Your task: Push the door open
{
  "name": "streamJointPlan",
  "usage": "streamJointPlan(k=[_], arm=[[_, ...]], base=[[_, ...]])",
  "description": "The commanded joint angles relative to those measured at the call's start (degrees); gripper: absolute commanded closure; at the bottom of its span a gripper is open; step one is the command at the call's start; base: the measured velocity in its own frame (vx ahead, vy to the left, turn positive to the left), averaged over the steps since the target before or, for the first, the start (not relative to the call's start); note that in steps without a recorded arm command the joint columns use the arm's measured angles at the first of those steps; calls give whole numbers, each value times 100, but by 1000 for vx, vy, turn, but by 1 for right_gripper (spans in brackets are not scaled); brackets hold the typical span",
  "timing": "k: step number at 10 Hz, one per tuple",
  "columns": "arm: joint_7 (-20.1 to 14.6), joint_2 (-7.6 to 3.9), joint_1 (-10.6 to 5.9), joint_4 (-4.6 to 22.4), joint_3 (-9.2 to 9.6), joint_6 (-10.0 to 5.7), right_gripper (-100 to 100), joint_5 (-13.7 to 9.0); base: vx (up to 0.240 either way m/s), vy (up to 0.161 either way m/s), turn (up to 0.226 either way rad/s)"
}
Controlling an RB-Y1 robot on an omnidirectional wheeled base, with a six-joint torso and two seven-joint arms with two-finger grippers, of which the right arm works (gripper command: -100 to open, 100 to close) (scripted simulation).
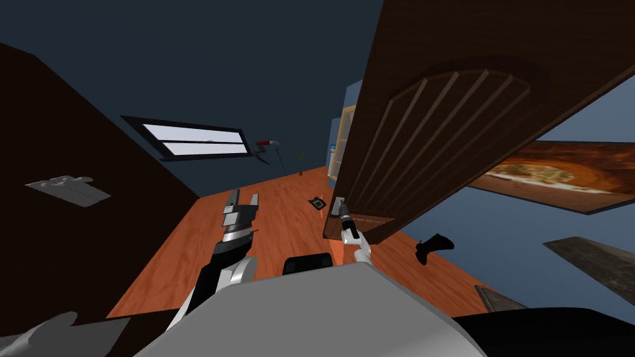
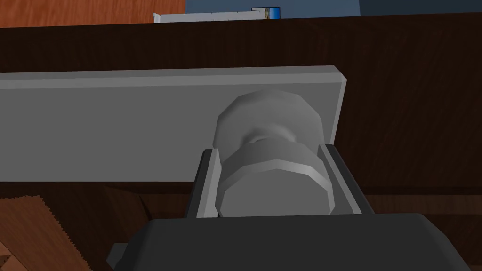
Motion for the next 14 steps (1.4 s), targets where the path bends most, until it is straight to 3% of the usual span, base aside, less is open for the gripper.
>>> streamJointPlan(k=[1,7,14], arm=[[36,-1,-43,26,-165,-42,100,-10],[111,63,-125,122,-558,-43,100,-56],[194,178,-216,229,-997,-45,100,-108]], base=[[91,60,-66],[130,72,-70],[193,91,-78]])
